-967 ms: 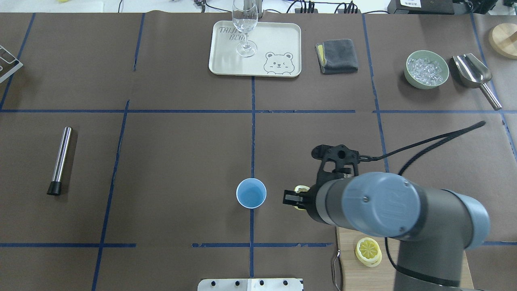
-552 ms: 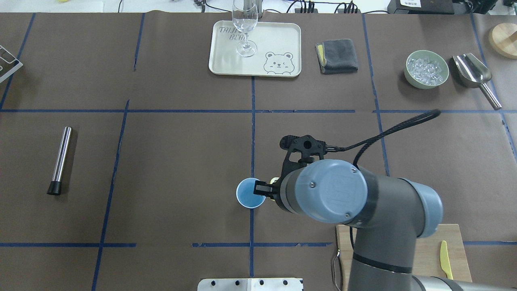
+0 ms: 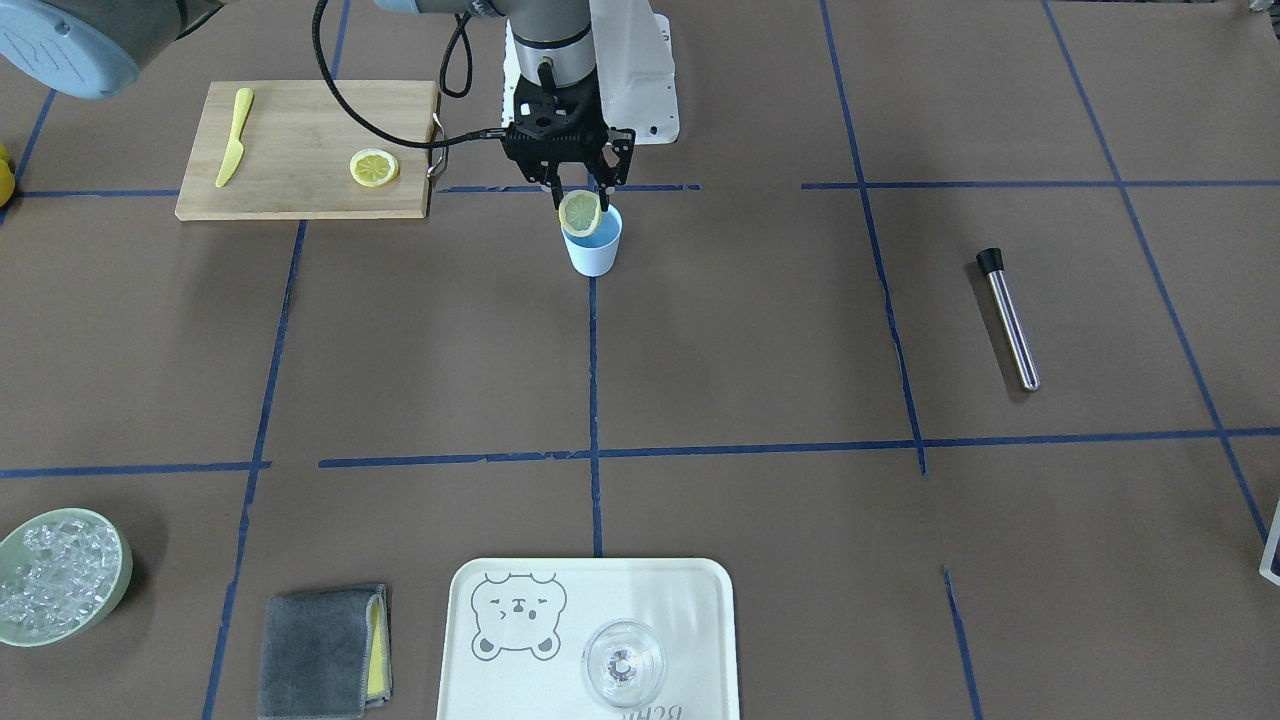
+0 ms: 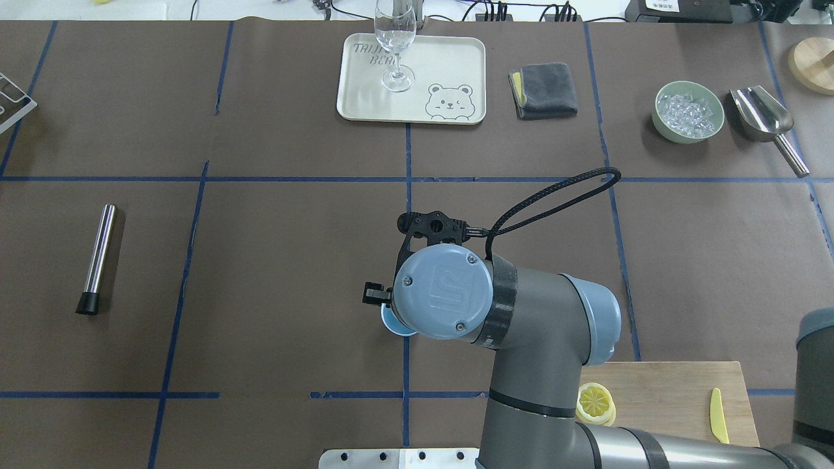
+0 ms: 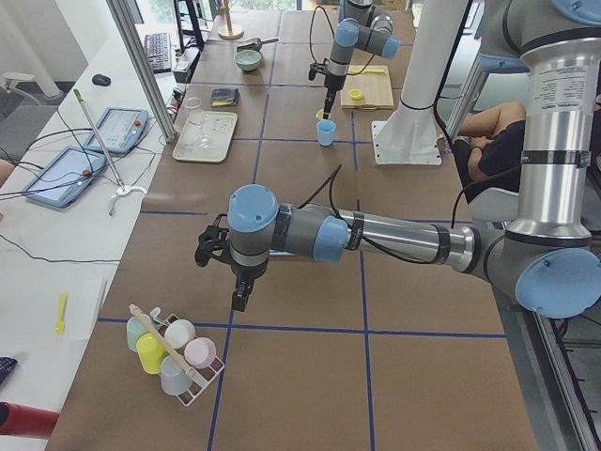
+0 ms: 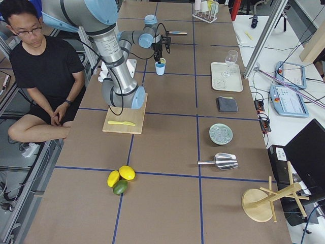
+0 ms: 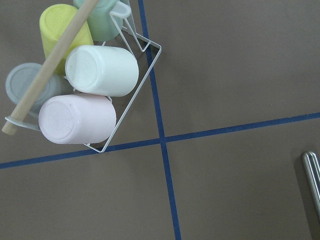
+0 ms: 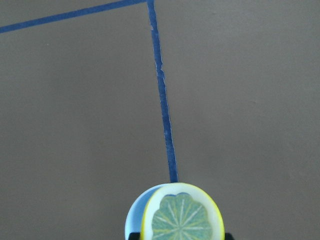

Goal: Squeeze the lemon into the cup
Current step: 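Lower the lemon slice into the cup mouth and squeeze with the right gripper, then withdraw the right arm to rest while the left gripper reaches the steel rod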

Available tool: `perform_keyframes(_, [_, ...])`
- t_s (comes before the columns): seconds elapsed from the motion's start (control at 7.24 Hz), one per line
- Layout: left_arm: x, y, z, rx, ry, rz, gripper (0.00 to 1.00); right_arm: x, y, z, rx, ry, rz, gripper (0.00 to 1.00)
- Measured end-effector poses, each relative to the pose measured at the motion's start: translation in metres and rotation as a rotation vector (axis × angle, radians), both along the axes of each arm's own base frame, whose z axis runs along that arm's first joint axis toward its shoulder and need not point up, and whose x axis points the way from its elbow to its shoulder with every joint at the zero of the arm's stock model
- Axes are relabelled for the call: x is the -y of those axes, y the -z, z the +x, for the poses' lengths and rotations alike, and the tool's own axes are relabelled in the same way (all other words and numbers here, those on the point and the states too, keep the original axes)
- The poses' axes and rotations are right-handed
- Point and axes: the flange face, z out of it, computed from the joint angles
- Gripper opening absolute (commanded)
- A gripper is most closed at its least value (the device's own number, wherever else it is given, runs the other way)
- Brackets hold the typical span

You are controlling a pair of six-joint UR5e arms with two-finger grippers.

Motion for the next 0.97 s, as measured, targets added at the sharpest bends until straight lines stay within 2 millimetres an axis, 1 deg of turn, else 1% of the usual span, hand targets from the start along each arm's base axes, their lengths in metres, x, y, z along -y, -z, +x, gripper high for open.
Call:
perform_keyframes(0.14, [0.001, 0.000, 0.000, 0.001, 0.000, 0.001, 1.00, 0.000, 0.001, 0.000, 0.002, -0.001, -0.001, 0.96])
perform_keyframes(0.28, [0.002, 0.001, 0.000, 0.001, 0.000, 0.003, 1.00, 0.000, 0.002, -0.001, 0.004, -0.002, -0.002, 1.00])
perform_keyframes(0.69, [0.006, 0.001, 0.000, 0.000, 0.002, -0.001, 1.00, 0.000, 0.004, 0.001, 0.007, -0.005, -0.008, 1.00])
perform_keyframes(0.83, [0.013, 0.010, 0.002, -0.004, 0.022, -0.008, 1.00, 0.006, 0.002, 0.010, -0.007, -0.006, -0.015, 1.00])
perform_keyframes(0.97, [0.024, 0.028, 0.016, -0.012, 0.040, -0.020, 1.00, 0.021, -0.002, 0.033, -0.040, 0.003, -0.021, 1.00])
